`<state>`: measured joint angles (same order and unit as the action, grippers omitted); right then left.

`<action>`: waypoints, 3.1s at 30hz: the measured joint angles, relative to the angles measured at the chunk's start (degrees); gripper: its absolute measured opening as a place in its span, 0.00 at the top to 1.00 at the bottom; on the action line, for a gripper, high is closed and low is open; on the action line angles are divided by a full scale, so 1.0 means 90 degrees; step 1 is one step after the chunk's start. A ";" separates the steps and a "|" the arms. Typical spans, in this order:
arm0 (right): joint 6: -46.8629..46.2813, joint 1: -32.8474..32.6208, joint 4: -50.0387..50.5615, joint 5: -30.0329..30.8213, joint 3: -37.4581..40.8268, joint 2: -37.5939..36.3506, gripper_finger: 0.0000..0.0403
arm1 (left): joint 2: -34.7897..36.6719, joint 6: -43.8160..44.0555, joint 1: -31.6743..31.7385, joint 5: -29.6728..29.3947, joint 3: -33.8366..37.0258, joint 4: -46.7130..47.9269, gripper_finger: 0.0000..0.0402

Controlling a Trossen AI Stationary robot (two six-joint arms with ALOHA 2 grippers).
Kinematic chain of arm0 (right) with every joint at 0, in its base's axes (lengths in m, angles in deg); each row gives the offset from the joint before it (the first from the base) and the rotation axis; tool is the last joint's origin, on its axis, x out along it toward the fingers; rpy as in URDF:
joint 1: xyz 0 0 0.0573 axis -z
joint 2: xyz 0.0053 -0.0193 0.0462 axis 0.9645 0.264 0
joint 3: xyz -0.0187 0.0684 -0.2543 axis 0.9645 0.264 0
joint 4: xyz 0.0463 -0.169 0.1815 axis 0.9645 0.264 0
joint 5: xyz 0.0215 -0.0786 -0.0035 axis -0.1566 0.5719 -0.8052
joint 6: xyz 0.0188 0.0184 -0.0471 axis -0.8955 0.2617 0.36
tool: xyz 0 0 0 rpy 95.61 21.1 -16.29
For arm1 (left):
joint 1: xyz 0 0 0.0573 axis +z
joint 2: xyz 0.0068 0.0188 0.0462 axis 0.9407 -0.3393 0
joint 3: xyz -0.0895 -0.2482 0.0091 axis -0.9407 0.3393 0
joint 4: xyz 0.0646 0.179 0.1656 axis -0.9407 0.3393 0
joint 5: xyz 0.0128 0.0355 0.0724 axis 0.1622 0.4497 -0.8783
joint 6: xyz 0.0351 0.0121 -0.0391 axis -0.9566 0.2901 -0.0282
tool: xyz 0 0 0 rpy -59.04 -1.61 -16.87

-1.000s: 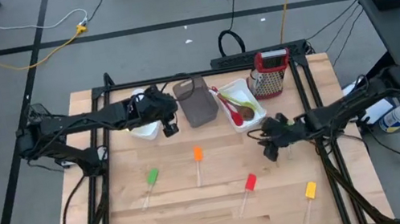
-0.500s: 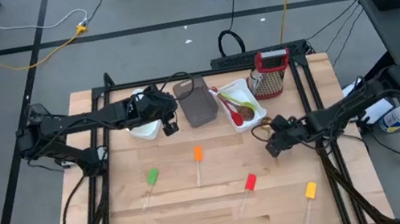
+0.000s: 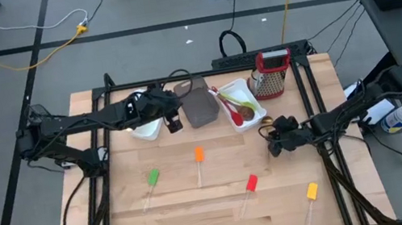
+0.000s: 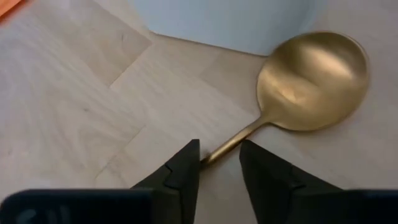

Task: Pick & Place Kitchen Items
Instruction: Put the golden slotted spoon into the right white bin

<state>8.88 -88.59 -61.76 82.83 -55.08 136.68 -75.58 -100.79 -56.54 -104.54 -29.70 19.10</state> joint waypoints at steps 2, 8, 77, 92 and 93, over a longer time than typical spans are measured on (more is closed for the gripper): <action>-0.0017 0.0004 0.0004 0.0044 0.0000 0.0118 0.76 | 0.0000 -0.0002 0.0000 0.0000 0.0000 -0.0042 0.78; 0.0031 0.0006 0.0430 -0.0073 0.0005 0.0349 0.79 | 0.0000 -0.0023 0.0013 -0.0022 0.0002 -0.0207 0.78; 0.9202 0.0463 -0.1230 0.1638 -0.2441 0.0096 0.98 | 0.0000 -0.0685 0.0347 0.1052 0.0002 -0.0150 0.78; 1.3455 0.1937 -0.1034 -0.0151 -0.3579 0.1417 0.97 | 0.0000 -0.0679 0.0347 0.1053 0.0002 -0.0158 0.78; 1.3833 0.1996 -0.0940 -0.0190 -0.3700 0.1563 0.97 | 0.0000 -0.0665 0.0347 0.1054 0.0002 -0.0159 0.78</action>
<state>133.37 -70.63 -70.23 81.12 -88.38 150.75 -75.58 -106.77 -53.41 -95.05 -29.68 17.67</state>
